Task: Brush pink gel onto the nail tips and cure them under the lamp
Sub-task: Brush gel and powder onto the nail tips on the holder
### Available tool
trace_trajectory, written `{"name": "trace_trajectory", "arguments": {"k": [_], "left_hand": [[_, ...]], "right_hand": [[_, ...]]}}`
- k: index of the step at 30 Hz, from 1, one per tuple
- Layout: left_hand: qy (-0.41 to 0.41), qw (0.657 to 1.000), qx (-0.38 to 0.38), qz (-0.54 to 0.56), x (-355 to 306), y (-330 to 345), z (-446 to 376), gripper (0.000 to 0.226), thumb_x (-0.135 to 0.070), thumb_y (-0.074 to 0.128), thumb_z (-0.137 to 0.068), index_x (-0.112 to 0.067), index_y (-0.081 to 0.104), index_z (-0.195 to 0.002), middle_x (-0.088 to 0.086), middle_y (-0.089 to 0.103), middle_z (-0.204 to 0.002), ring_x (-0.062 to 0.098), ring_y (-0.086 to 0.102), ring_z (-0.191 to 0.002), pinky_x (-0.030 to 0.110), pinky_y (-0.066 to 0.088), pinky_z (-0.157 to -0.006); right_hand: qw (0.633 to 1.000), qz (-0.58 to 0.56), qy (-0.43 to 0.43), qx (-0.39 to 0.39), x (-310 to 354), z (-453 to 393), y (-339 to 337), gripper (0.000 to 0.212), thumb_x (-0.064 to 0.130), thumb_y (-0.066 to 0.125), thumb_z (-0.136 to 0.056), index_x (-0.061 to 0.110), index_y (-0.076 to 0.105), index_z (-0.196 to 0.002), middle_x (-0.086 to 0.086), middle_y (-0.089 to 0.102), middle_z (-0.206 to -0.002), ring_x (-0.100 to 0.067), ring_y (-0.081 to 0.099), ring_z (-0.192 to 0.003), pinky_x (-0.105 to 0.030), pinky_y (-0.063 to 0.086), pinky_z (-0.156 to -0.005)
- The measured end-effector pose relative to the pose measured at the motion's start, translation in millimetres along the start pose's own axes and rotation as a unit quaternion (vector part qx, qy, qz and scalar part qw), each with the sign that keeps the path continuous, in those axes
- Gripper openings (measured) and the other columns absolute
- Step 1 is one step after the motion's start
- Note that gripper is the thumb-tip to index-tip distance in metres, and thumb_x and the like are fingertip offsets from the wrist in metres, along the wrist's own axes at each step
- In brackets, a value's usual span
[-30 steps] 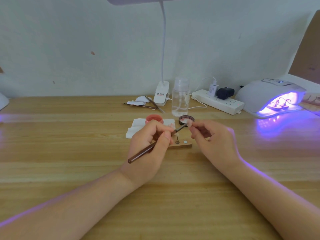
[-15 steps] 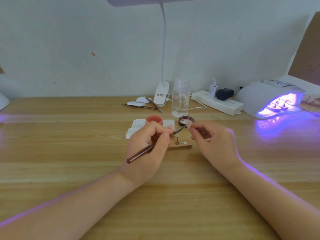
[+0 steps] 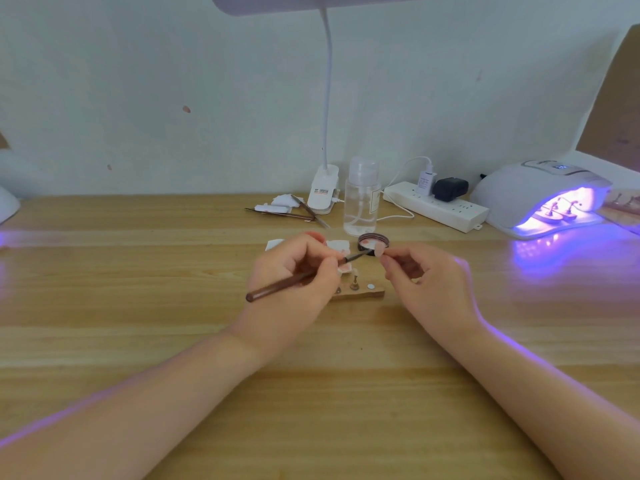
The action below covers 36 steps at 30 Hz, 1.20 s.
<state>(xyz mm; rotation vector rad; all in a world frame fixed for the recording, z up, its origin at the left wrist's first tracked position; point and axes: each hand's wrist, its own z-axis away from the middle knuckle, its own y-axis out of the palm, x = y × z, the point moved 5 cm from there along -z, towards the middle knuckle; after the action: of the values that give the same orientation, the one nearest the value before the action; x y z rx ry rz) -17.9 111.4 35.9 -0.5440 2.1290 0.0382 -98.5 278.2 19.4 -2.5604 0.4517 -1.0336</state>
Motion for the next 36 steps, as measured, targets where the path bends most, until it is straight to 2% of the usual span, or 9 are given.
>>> {"name": "trace_trajectory", "arguments": {"k": [2,5,9,12,19,22,27,33,36], "left_hand": [[-0.029,0.999,-0.037,-0.005,-3.6,-5.9,-9.5,0.022,-0.002,0.064,-0.083,-0.017,0.064,-0.066,0.000,0.070,-0.072,0.012,0.068,-0.065,0.019,0.053,-0.056],[-0.061,0.993,-0.086,-0.052,-6.9,-19.0,-29.2,0.019,-0.008,0.062,-0.085,-0.018,0.060,-0.068,-0.018,0.061,-0.052,-0.008,0.055,-0.048,0.004,0.037,-0.045],[-0.123,0.975,-0.096,-0.158,5.1,-36.7,-60.4,0.020,-0.021,0.055,-0.089,-0.018,0.057,-0.069,-0.013,0.052,-0.052,-0.002,0.043,-0.040,0.007,0.028,-0.036],[-0.125,0.959,-0.057,-0.247,10.2,-40.9,-79.4,0.026,-0.019,0.051,-0.088,0.000,0.055,-0.071,0.001,0.046,-0.057,0.006,0.034,-0.042,0.014,0.024,-0.035],[-0.146,0.906,0.092,-0.386,16.5,-25.7,-114.2,0.031,-0.007,0.047,-0.083,-0.015,0.031,-0.058,-0.001,0.032,-0.055,0.015,0.029,-0.048,0.026,0.022,-0.045],[-0.170,0.892,0.127,-0.399,25.8,-18.7,-119.5,0.030,-0.007,0.051,-0.082,-0.014,0.031,-0.060,0.001,0.033,-0.059,0.016,0.030,-0.052,0.027,0.022,-0.048],[-0.200,0.890,0.155,-0.380,37.6,-9.2,-116.7,0.005,-0.007,0.052,-0.084,-0.007,0.054,-0.079,0.008,0.052,-0.079,0.020,0.046,-0.071,0.030,0.034,-0.059],[-0.230,0.888,0.167,-0.361,42.9,-8.9,-110.7,0.018,-0.004,0.053,-0.082,-0.009,0.045,-0.067,0.003,0.040,-0.066,0.016,0.037,-0.059,0.026,0.027,-0.052],[-0.242,0.894,0.167,-0.338,44.9,-10.3,-108.4,0.021,-0.003,0.055,-0.082,-0.009,0.049,-0.063,0.003,0.045,-0.066,0.016,0.040,-0.060,0.025,0.030,-0.052]], "right_hand": [[1.000,-0.005,0.002,0.003,-0.8,0.1,0.8,0.012,0.009,0.070,-0.082,0.020,0.075,-0.084,0.016,0.065,-0.065,-0.007,0.061,-0.066,-0.011,0.046,-0.059],[1.000,0.003,-0.005,0.009,-1.0,-0.2,2.0,0.008,0.009,0.070,-0.082,0.016,0.074,-0.081,0.006,0.067,-0.065,-0.011,0.060,-0.064,-0.018,0.047,-0.059],[1.000,0.018,-0.003,0.018,-2.2,0.0,2.4,0.008,0.010,0.070,-0.083,0.017,0.074,-0.083,0.008,0.068,-0.068,-0.009,0.062,-0.068,-0.018,0.049,-0.062],[1.000,0.018,0.005,0.021,-2.4,0.1,2.8,0.009,0.011,0.070,-0.083,0.019,0.074,-0.082,0.011,0.067,-0.067,-0.007,0.061,-0.069,-0.012,0.047,-0.061],[1.000,0.012,0.010,0.019,-4.3,0.1,3.8,0.010,0.011,0.070,-0.082,0.020,0.074,-0.083,0.009,0.069,-0.068,-0.008,0.061,-0.067,-0.015,0.048,-0.062],[1.000,0.018,0.006,0.021,-3.6,0.3,3.8,0.009,0.012,0.071,-0.082,0.020,0.074,-0.084,0.010,0.069,-0.069,-0.006,0.061,-0.069,-0.012,0.048,-0.063],[1.000,0.020,0.006,0.022,-4.6,-0.3,4.4,0.009,0.011,0.071,-0.082,0.019,0.074,-0.085,0.008,0.069,-0.070,-0.007,0.062,-0.069,-0.014,0.049,-0.063],[1.000,0.019,0.006,0.022,-5.4,-0.2,4.3,0.009,0.012,0.071,-0.082,0.019,0.074,-0.085,0.012,0.069,-0.069,-0.005,0.062,-0.069,-0.012,0.049,-0.063],[1.000,0.022,0.003,0.021,-5.3,-0.1,3.9,0.009,0.011,0.071,-0.082,0.019,0.074,-0.086,0.011,0.069,-0.069,-0.006,0.062,-0.069,-0.016,0.050,-0.063]]}}
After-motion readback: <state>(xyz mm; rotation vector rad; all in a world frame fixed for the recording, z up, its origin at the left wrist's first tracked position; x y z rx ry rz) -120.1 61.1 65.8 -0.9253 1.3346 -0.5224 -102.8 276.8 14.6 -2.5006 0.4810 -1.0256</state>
